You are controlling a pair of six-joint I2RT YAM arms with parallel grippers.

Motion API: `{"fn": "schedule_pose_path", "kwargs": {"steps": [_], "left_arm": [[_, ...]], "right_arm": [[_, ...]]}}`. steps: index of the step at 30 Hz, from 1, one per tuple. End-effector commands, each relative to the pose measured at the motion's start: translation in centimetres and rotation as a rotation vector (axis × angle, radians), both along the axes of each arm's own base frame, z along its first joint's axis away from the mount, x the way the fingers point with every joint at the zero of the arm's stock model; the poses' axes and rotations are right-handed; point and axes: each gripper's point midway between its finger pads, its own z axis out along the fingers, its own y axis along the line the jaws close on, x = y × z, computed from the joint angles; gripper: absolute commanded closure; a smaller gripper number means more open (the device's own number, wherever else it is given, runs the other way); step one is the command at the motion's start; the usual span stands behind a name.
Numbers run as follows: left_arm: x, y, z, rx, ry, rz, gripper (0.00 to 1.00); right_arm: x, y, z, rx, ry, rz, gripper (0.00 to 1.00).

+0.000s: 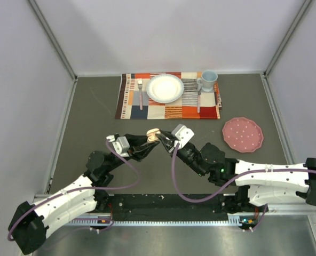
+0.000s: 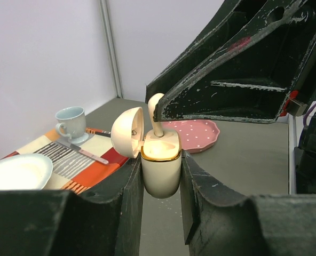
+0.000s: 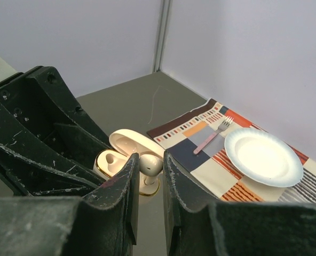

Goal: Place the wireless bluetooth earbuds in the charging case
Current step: Insert the right earbud into the right side groove of the charging case.

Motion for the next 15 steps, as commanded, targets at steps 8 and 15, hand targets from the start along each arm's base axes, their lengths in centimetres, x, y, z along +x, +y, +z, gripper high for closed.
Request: {"fn": "schedule_pose_path", "kwargs": {"steps": [8, 15], "left_arm": [[-0.62, 0.97, 3.11, -0.093, -0.093, 0.019, 1.00], [-0.63, 1.01, 3.19, -0.096, -0.094, 0.020, 1.00]], "right_arm": [[-1.44, 0.57, -0.46, -0.045, 0.007, 0.078, 1.00], [-1.61, 0.64, -1.00, -0.069, 0.014, 0.089, 1.00]]}}
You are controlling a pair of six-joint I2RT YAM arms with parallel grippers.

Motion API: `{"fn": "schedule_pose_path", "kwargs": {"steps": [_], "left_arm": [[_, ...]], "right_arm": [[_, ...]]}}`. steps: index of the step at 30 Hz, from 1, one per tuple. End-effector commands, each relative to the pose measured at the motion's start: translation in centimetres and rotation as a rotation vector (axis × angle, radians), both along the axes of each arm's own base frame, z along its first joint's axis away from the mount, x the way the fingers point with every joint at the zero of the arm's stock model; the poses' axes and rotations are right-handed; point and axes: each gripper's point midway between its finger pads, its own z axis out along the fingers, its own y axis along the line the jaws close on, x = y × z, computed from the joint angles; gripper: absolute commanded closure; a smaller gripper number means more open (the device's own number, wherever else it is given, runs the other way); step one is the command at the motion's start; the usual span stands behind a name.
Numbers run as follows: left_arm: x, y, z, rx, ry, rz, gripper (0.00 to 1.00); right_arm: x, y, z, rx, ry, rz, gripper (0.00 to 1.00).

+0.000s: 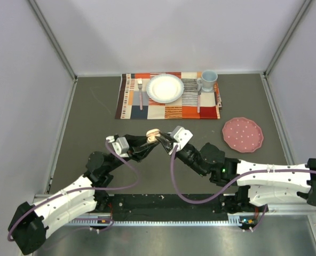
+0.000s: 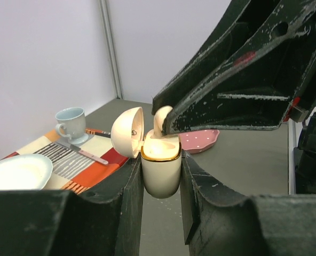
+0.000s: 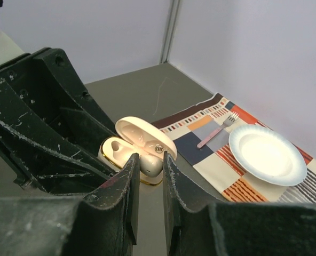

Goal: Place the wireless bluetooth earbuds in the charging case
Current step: Insert the right earbud into the right side groove of the charging case, then adjust the right earbud in the right side groove of the charging case.

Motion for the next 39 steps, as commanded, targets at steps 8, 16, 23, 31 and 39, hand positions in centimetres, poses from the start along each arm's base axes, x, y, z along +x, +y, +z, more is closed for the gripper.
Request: {"fn": "schedule_pose_path", "kwargs": {"steps": [8, 16, 23, 31, 39], "left_arm": [[-0.7, 0.9, 3.4, -0.097, -0.098, 0.008, 1.00], [-0.6, 0.9, 3.3, -0.094, -0.095, 0.012, 1.00], [-0.5, 0.9, 3.1, -0.090, -0.090, 0.019, 1.00], [-0.4, 1.0, 2.9, -0.086, -0.090, 0.029, 1.00], [-0.4, 1.0, 3.1, -0.086, -0.097, 0.029, 1.00]], "right_arm": [[-0.7, 0.3, -0.4, -0.025, 0.022, 0.028, 0.84], [-0.2, -0.4, 1.3, 0.046, 0.048, -0.019, 0.41], [-0.7, -2.4, 4.5, 0.197, 0.070, -0.013, 0.21], [0.3, -6.9, 6.0, 0.359, 0.134, -0.076, 0.18], [2.6, -10.1, 3.4, 0.375, 0.261, -0.216, 0.20]]}}
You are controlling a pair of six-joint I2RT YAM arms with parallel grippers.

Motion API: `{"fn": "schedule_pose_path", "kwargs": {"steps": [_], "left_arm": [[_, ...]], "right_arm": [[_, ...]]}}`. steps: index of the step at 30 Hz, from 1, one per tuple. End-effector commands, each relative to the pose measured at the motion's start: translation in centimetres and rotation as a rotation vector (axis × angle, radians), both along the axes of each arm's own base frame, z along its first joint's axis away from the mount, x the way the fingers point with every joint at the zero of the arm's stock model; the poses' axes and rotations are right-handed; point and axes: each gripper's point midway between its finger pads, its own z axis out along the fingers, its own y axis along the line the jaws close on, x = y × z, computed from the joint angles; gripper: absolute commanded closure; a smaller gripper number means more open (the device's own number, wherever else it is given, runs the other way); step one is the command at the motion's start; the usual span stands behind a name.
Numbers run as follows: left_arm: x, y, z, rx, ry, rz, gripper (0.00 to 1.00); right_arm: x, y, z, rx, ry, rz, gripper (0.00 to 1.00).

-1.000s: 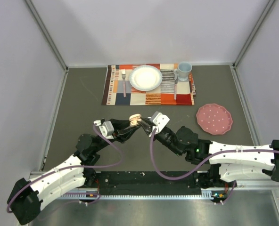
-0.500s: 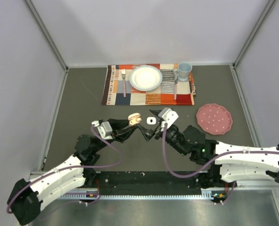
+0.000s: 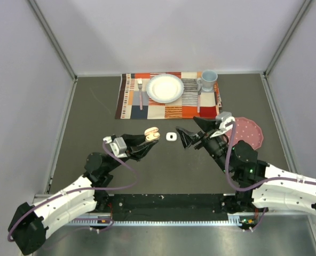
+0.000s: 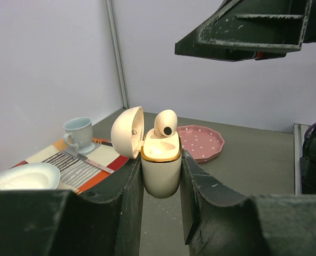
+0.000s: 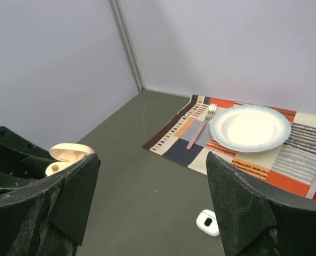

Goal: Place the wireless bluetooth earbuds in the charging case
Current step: Adjust the right earbud in the right side groove of the charging case.

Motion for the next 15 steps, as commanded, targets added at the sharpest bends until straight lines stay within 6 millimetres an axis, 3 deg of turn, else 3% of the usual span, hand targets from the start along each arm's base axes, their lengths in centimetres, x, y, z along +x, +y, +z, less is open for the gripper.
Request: {"fn": "schedule_pose_path", "kwargs": {"steps": [1, 9, 15], "left_arm": [[-0.4, 0.6, 2.1, -0.051, -0.068, 0.013, 1.00], [-0.3, 0.6, 1.9, -0.042, -0.065, 0.019, 1.00], [-0.3, 0.6, 2.0, -0.042, -0.068, 0.020, 1.00]], "right_arm": [[0.5, -0.8, -0.7, 0.017, 0.078, -0.020, 0.21], [-0.1, 4.3, -2.3, -0.106, 0.132, 0.125, 0.23], [-0.1, 5.7, -1.9, -0.088, 0.124, 0.162, 0.23]]}}
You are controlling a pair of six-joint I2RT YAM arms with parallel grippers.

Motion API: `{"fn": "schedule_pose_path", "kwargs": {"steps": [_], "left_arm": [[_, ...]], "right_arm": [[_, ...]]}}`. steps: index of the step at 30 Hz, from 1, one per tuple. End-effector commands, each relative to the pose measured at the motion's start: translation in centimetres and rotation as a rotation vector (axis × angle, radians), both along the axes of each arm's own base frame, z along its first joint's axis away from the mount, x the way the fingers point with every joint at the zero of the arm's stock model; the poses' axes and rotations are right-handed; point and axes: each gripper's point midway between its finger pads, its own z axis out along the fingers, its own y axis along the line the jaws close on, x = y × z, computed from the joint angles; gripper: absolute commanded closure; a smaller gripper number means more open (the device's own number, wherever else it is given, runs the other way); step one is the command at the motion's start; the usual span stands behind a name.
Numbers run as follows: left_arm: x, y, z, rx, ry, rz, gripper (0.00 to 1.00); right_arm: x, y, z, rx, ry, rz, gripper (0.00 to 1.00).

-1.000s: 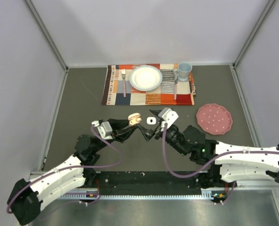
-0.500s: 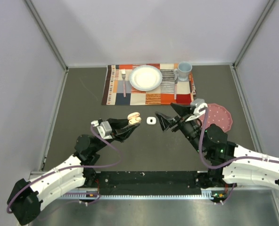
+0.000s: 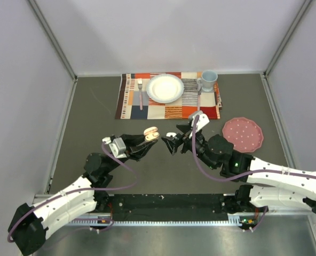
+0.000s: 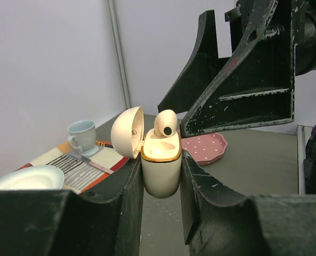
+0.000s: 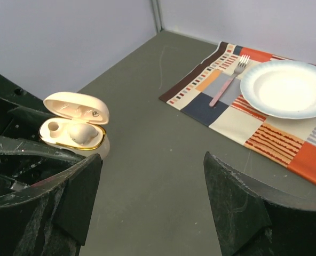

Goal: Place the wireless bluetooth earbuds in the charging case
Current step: Adjust the right earbud in the right side groove of the charging case.

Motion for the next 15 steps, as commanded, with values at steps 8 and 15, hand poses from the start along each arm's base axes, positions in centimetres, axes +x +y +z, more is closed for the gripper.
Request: {"fn": "schedule_pose_path", "kwargs": {"steps": [8, 15], "left_arm": [[-0.4, 0.2, 1.5, -0.026, -0.053, 0.000, 1.00], [-0.3, 0.0, 1.3, -0.021, -0.049, -0.007, 1.00]], "right_arm": [[-0.4, 1.4, 3.7, 0.109, -0.022, 0.052, 0.23], [-0.3, 0.6, 4.3, 0.128, -0.037, 0.030, 0.24]]}}
